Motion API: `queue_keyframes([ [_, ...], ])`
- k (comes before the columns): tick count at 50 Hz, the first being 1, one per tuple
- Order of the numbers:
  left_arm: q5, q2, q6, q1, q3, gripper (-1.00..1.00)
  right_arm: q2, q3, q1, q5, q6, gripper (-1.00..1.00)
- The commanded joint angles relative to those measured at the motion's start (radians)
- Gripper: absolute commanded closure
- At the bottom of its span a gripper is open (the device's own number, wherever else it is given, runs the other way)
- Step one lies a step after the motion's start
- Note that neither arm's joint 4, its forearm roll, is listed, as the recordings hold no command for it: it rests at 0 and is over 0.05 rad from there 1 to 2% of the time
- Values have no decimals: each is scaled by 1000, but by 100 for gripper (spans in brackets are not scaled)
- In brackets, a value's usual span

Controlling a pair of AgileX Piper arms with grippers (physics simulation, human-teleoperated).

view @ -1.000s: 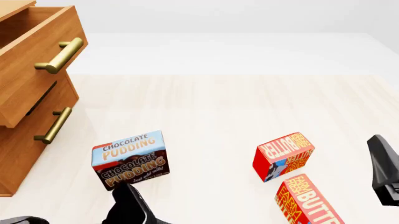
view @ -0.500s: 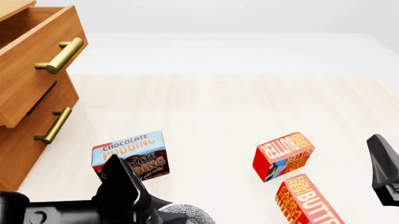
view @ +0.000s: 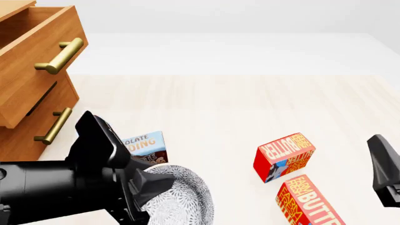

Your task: Put the bowl in the top drawer of the cabinet.

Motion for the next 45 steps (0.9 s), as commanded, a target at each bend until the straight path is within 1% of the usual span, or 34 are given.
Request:
queue_keyframes([
  [1,94,-52,60,72,-81,100,0,0,5,-2,0,-100],
  [11,144,-82,96,128,-128,100,0,0,9,-2,0,-100],
  [21,207,-106,128,201,-211,100,0,0,11,-3,-2,-100],
  [30,248,-114,120,232,-285,100,0,0,12,-4,-3,-100],
  [31,257,-114,128,251,-305,100,0,0,13,-3,-4,-100],
  [34,267,-117,124,271,-337,100,0,0,14,-4,-4,-100],
  [40,274,-127,138,307,-369,100,0,0,15,-4,-4,-100],
  [43,279,-128,125,318,-384,100,0,0,18,-5,-4,-100],
  [44,279,-126,101,331,-393,100,0,0,17,-5,-3,-100],
  [45,277,-122,114,338,-397,100,0,0,17,-5,-3,-100],
])
